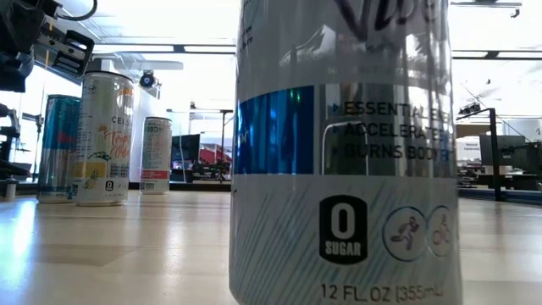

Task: Place canned beverage on shelf
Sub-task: Put the bottom white yellow soda can on the shelf

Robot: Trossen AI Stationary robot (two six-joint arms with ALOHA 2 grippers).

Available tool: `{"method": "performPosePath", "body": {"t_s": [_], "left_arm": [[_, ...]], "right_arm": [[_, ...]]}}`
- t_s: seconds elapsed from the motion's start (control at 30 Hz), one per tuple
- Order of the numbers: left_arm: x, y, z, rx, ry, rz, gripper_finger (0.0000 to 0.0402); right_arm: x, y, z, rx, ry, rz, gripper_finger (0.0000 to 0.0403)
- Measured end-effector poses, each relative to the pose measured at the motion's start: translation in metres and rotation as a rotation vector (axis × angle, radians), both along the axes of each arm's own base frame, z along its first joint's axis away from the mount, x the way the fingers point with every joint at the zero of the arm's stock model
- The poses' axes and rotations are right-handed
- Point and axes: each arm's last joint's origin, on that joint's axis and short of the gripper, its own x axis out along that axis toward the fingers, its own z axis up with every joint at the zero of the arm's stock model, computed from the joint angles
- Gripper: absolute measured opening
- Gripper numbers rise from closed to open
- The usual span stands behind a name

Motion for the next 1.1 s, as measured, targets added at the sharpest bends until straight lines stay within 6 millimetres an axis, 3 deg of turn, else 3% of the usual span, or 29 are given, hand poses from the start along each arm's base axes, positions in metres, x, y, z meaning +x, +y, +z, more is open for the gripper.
{"method": "performPosePath", "body": {"t_s": [0.23, 0.67, 0.8, 1.1], "left_arm": [[0.0, 0.0, 0.0, 0.0, 0.0, 0.0, 0.0003], [0.0, 0.0, 0.0, 0.0, 0.0, 0.0, 0.0003], [0.0, 0.0, 0.0, 0.0, 0.0, 0.0, 0.0003], [0.0, 0.0, 0.0, 0.0, 0.0, 0.0, 0.0003]], "right_arm": [[0.0, -0.002, 0.001, -0.01, -0.023, -0.005, 0.0257], [0.001, 0.027, 0.006, -0.048, -0.023, -0.007, 0.0316], [-0.004, 0.047, 0.016, -0.106, -0.062, -0.017, 0.0326], [-0.019, 0.124, 0.023, -0.461, -0.156, -0.054, 0.0335]]}}
